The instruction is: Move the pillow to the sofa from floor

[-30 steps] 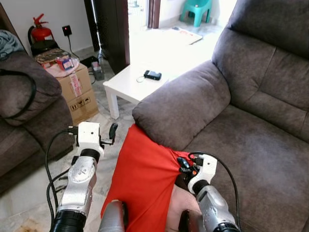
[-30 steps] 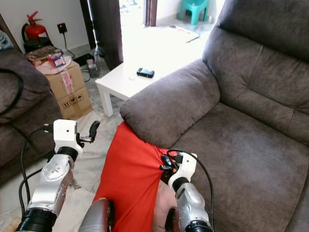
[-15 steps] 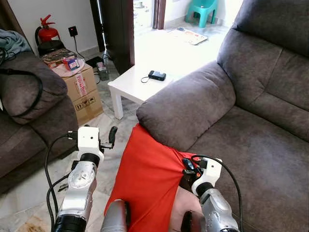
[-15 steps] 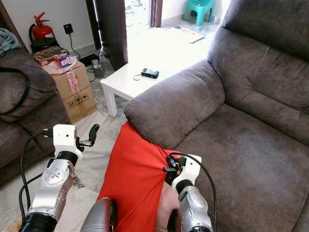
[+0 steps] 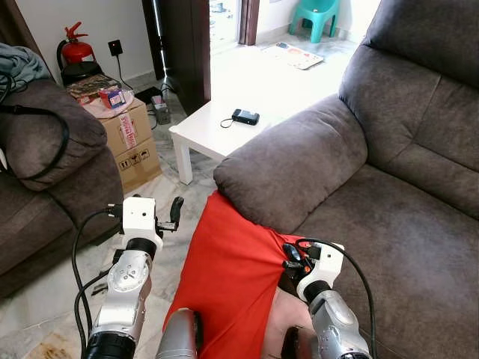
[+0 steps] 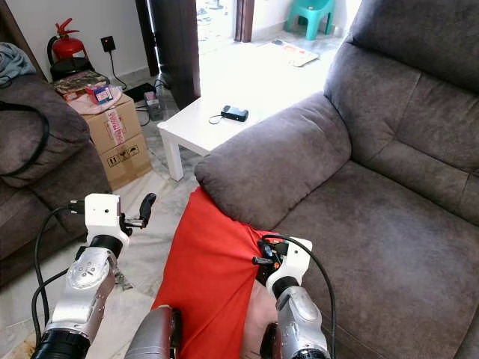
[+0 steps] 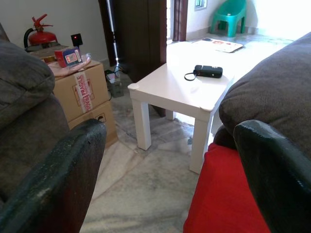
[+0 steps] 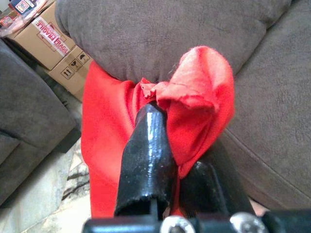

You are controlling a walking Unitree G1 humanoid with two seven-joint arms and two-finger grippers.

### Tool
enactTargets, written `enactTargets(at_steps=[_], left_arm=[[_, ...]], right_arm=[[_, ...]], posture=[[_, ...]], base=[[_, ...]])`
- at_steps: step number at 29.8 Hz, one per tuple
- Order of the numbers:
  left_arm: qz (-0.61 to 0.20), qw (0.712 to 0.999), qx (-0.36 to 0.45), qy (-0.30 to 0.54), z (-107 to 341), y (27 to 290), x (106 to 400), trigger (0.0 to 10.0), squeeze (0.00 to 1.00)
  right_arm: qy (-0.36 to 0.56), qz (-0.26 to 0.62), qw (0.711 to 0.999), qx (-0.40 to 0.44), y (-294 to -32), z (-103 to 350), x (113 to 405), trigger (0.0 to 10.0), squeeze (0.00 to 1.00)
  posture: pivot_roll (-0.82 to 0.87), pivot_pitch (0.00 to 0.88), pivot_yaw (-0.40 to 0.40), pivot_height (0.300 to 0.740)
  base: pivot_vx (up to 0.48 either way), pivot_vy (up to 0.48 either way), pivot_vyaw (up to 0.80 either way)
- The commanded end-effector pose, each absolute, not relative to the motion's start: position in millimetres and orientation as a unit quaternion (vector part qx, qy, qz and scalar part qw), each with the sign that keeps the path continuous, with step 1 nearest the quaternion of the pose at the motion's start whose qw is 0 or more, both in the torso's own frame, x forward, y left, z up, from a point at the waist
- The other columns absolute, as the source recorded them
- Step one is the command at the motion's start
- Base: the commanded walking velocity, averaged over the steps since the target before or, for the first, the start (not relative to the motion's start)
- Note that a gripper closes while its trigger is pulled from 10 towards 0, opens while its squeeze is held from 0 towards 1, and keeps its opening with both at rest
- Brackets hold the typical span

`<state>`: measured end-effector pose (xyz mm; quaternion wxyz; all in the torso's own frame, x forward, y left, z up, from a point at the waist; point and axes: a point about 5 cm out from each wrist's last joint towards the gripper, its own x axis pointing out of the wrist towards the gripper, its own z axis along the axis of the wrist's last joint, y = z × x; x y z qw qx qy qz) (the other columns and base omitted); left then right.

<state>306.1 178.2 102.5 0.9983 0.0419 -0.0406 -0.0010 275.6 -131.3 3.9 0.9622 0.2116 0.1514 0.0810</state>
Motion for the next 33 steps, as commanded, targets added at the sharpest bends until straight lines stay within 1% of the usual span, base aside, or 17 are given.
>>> enactTargets(at_steps=[1, 11, 30, 33], left_arm=[[-0.008, 0.998, 0.050, -0.042, 102.8, 174.7, 307.7, 10.0, 0.00], [-0.007, 0.998, 0.051, -0.038, 101.3, 174.4, 307.4, 10.0, 0.00], [-0.003, 0.998, 0.049, -0.034, 99.1, 173.6, 305.0, 10.0, 0.00], [-0.002, 0.998, 0.050, -0.034, 98.9, 173.9, 304.3, 10.0, 0.00]], right_arm=[[0.011, 0.067, 0.981, 0.183, -151.9, 55.2, 302.6, 10.0, 0.00], [0.020, 0.075, 0.980, 0.182, -149.2, 52.6, 301.6, 10.0, 0.00], [0.023, 0.068, 0.981, 0.183, -154.8, 52.5, 301.6, 10.0, 0.00], [0.024, 0.066, 0.981, 0.183, -155.2, 52.1, 301.2, 10.0, 0.00]], posture=[[0.09, 0.000, -0.060, 0.626], [0.10, 0.000, -0.063, 0.626], [0.09, 0.000, -0.069, 0.626], [0.09, 0.000, -0.069, 0.626]], base=[[0.000, 0.000, 0.00], [0.000, 0.000, 0.00], [0.000, 0.000, 0.00], [-0.269, 0.000, 0.00]])
